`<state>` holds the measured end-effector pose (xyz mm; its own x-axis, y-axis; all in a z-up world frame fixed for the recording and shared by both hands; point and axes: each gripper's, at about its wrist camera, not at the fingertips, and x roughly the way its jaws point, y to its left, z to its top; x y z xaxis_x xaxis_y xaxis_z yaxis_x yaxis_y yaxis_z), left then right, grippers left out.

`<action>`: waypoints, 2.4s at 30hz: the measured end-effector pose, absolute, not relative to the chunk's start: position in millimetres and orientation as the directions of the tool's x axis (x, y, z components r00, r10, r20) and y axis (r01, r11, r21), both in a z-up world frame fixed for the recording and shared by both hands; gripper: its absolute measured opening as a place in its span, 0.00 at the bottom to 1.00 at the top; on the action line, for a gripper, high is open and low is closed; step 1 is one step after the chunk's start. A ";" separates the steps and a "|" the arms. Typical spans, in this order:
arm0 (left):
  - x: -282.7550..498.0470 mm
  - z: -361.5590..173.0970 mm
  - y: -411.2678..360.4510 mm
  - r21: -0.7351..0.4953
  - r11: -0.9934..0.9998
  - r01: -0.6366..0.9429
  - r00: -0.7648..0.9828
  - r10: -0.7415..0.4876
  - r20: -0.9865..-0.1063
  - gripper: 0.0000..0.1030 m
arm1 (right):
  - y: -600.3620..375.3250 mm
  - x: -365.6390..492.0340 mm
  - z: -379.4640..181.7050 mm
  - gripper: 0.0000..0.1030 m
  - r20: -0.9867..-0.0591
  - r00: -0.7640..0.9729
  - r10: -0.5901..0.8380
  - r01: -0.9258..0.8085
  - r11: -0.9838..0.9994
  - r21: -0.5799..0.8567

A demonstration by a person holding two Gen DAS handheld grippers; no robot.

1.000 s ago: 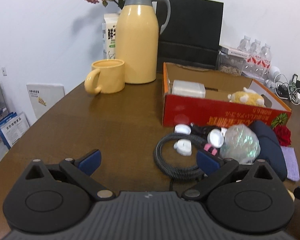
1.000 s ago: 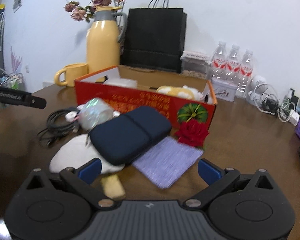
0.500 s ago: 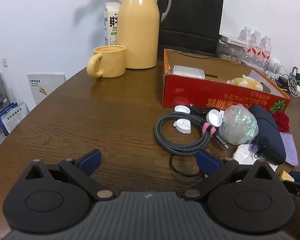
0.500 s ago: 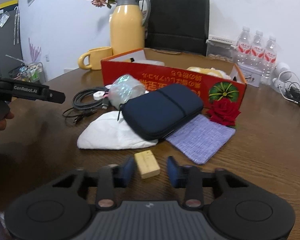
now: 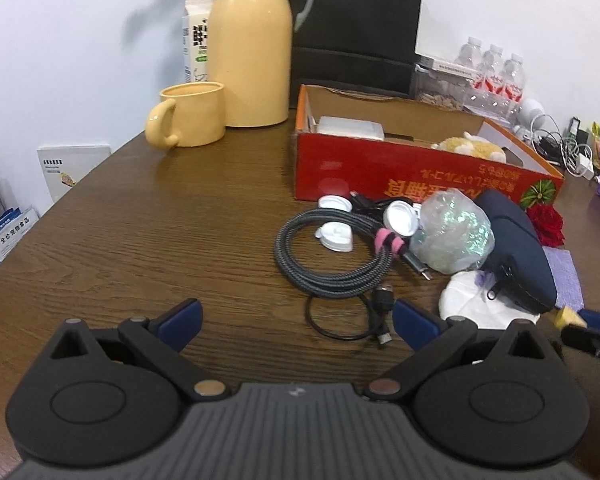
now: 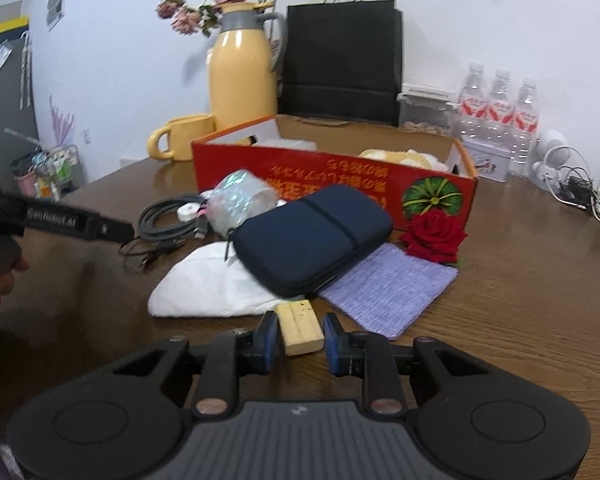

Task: Organize objects
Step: 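Grasp the wooden block with the right gripper while the left grasps the cable plug, then carry block and black cable into the cardboard box while both grippers open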

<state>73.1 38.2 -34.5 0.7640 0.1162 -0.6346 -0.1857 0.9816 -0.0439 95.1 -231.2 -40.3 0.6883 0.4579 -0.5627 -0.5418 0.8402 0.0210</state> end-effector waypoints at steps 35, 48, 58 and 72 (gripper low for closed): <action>88.6 -45.2 -7.6 -0.019 0.998 -0.052 0.748 0.027 -0.663 0.12 | -249.0 100.1 -38.4 0.23 -0.465 0.787 0.406 -0.434 0.900 0.051; 60.7 -27.3 -12.6 -0.013 1.000 -0.010 0.801 0.000 -0.599 0.11 | -246.6 95.2 -33.4 0.23 -0.440 0.801 0.406 -0.438 0.898 0.033; 67.9 11.0 -20.3 0.006 0.999 0.032 0.877 -0.025 -0.481 0.11 | -239.3 100.3 -6.9 0.23 -0.370 0.824 0.430 -0.456 0.890 0.017; 148.9 41.4 -20.8 -0.012 0.999 0.032 0.923 -0.034 -0.383 0.11 | -202.1 177.5 32.3 0.23 -0.292 0.859 0.420 -0.446 0.895 -0.025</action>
